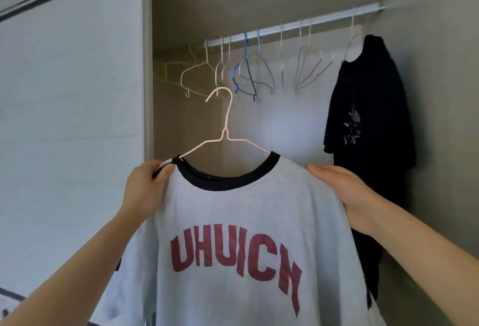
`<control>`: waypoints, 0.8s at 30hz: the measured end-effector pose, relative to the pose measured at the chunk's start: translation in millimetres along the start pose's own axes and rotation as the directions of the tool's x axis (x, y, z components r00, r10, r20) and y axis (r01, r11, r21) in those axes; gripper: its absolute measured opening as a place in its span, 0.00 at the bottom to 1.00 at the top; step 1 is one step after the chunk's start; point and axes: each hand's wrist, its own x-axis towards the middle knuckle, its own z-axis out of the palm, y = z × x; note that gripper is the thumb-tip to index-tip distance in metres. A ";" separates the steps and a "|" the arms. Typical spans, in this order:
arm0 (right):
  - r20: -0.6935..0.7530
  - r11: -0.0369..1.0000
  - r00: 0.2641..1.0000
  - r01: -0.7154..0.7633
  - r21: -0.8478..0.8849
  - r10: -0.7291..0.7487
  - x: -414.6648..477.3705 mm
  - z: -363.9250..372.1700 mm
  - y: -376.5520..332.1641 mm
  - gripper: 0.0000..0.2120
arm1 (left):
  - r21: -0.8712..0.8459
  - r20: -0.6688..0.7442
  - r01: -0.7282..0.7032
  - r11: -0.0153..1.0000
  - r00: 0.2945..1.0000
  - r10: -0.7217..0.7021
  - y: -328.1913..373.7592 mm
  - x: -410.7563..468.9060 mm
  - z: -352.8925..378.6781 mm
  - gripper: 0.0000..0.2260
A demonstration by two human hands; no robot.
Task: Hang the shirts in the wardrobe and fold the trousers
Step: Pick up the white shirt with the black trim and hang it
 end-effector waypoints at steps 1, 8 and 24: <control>-0.020 0.999 1.000 -0.008 0.053 0.009 -3.7 0.5 -6.5 0.11 | 0.024 -0.013 -0.033 0.999 0.999 0.033 4.3 2.9 6.6 0.17; -0.183 0.981 0.981 -0.023 0.191 0.059 -17.2 -3.7 -36.9 0.14 | 0.061 0.193 -0.084 0.995 0.979 0.071 44.6 16.7 65.9 0.18; -0.536 0.999 0.843 0.053 0.005 -0.042 28.7 -14.1 -71.6 0.06 | -0.575 0.724 0.135 0.807 0.544 0.424 184.7 -65.1 114.4 0.11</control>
